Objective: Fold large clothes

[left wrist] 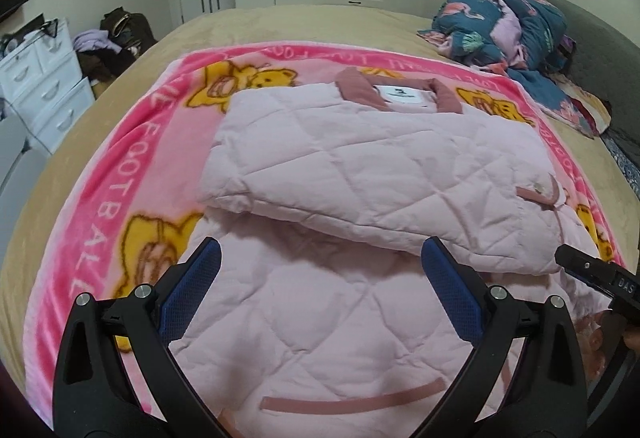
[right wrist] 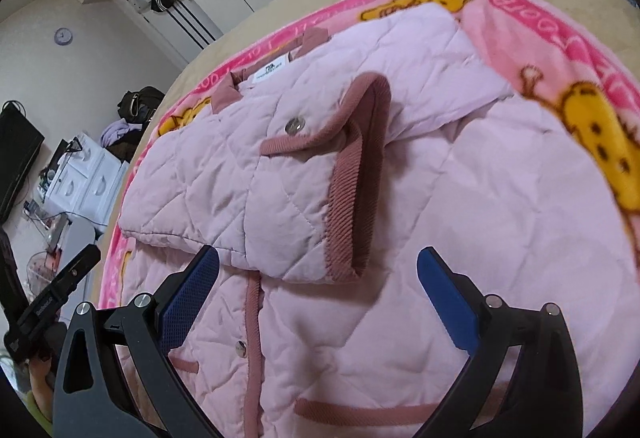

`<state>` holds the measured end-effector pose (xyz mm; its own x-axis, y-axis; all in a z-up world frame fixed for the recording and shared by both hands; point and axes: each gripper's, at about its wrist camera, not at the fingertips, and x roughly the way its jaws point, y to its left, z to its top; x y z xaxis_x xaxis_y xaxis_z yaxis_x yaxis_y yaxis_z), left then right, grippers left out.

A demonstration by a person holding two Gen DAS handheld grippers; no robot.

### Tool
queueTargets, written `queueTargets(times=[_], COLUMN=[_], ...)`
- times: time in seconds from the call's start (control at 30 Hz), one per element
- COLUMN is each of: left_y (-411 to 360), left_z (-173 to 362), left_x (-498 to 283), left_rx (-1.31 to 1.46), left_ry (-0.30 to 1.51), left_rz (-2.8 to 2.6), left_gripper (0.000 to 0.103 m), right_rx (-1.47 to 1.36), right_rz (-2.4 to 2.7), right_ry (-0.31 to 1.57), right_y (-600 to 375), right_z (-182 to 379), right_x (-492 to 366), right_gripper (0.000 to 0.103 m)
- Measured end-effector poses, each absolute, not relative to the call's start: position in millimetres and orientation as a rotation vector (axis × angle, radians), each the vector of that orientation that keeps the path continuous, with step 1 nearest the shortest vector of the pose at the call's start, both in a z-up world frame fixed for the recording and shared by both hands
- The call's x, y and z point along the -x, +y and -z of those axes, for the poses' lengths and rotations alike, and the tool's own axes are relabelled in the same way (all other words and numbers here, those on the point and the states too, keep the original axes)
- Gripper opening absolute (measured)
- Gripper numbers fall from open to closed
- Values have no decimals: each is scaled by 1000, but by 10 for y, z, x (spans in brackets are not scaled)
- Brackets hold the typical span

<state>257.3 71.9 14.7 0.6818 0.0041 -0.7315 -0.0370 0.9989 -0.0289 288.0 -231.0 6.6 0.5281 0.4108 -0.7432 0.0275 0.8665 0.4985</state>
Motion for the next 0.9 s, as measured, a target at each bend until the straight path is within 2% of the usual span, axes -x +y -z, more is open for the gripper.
queueTargets(times=[0.37,0.43,0.47,0.53,0.57,0.6,0.7,0.9], left_y=[1007,1040,1058,1059,1058,1051,1041,1028], left_z=[-49,-22,-8,-7,-19,-35,-102,-238], left_x=[-2626,-2652,-2674,-2709,-2726,-2737,-2799,-2994], left_rx=[114,130,137,141,141,141,143,186], left_ry=[836,841,845,848,846,843,836,820], left_rz=[-51,-55,-60,-62,-62,-60,-58,-51], left_gripper=[94,94,94,94,94,94,94,94], right_rx=[-605,-598,-584,-566,-559,-542,-426,-249], right_rz=[-228,-225,-225,-245,-258,-283,-338,-401], right_ry=[1020,1012,1008,997,984,970,919,769], right_y=[-2256,-2268,-2275,-2289,-2290,-2278,-2182,-2165], right_z=[167,168,163,157,138,98,-117,-693], right_x=[-3111,-3128,-3139,-3160,-3161,-3164,-3200,-3350], right_gripper=[96,81,64,51,39,31,23,20])
